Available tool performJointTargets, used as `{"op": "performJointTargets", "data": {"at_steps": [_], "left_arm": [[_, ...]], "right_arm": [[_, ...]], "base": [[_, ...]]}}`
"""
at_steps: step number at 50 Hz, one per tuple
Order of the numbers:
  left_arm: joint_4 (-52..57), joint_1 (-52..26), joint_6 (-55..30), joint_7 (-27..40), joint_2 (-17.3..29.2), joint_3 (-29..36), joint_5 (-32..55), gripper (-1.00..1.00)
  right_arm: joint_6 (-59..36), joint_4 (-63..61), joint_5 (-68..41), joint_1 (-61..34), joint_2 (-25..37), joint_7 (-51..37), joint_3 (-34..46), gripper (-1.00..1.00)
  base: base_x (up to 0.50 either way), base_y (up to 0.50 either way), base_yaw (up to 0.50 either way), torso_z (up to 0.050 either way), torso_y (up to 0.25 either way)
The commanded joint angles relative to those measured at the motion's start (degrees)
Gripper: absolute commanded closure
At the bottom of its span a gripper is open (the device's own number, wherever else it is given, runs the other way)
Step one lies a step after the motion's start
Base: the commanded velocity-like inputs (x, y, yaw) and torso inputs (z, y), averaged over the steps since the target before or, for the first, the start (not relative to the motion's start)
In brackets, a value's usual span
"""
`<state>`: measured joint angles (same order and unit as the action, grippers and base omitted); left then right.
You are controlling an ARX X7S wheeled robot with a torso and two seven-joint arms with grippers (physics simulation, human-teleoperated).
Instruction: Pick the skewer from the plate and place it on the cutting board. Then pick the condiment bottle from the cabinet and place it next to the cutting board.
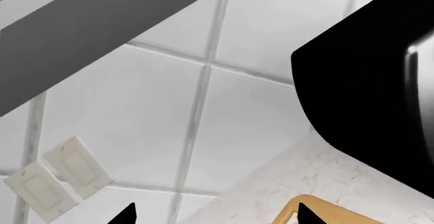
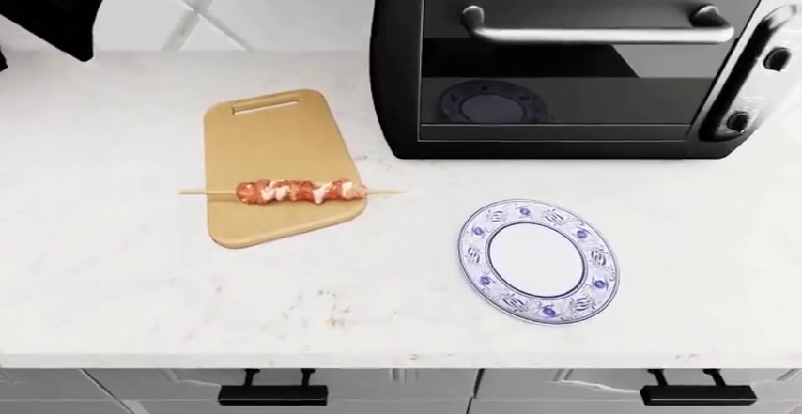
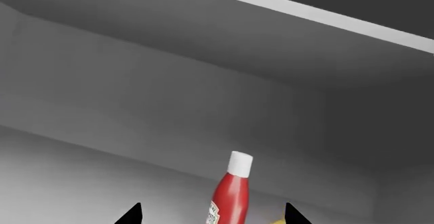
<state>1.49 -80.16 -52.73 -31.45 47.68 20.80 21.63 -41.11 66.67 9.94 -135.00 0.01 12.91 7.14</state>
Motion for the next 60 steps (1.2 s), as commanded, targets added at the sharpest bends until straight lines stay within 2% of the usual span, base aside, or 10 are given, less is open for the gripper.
{"op": "performJointTargets", "data": {"at_steps": [1,36,49,60], "left_arm": [[-0.6,-1.0,0.1,-0.1,-0.2,0.7,-0.6,-1.0],[-0.8,-1.0,-0.3,0.2,0.1,2.1,-1.5,-1.0],[-0.5,-1.1,-0.4,0.2,0.1,2.5,-1.6,-1.0],[-0.6,-0.4,0.3,0.3,0.1,2.8,-1.8,-1.0]], "right_arm": [[-0.1,0.2,2.9,0.0,0.0,0.2,-2.0,-1.0],[-0.7,-0.9,5.2,0.0,1.2,-0.4,-4.7,-1.0],[-1.2,2.4,1.9,0.0,1.7,-1.7,-4.7,-1.0],[-5.9,4.6,-2.1,0.0,3.4,-3.3,-5.3,-1.0]], "base": [[0.2,0.0,0.0,0.0,0.0],[0.2,0.0,0.0,0.0,0.0],[0.2,0.0,0.0,0.0,0.0],[0.2,0.0,0.0,0.0,0.0]]}}
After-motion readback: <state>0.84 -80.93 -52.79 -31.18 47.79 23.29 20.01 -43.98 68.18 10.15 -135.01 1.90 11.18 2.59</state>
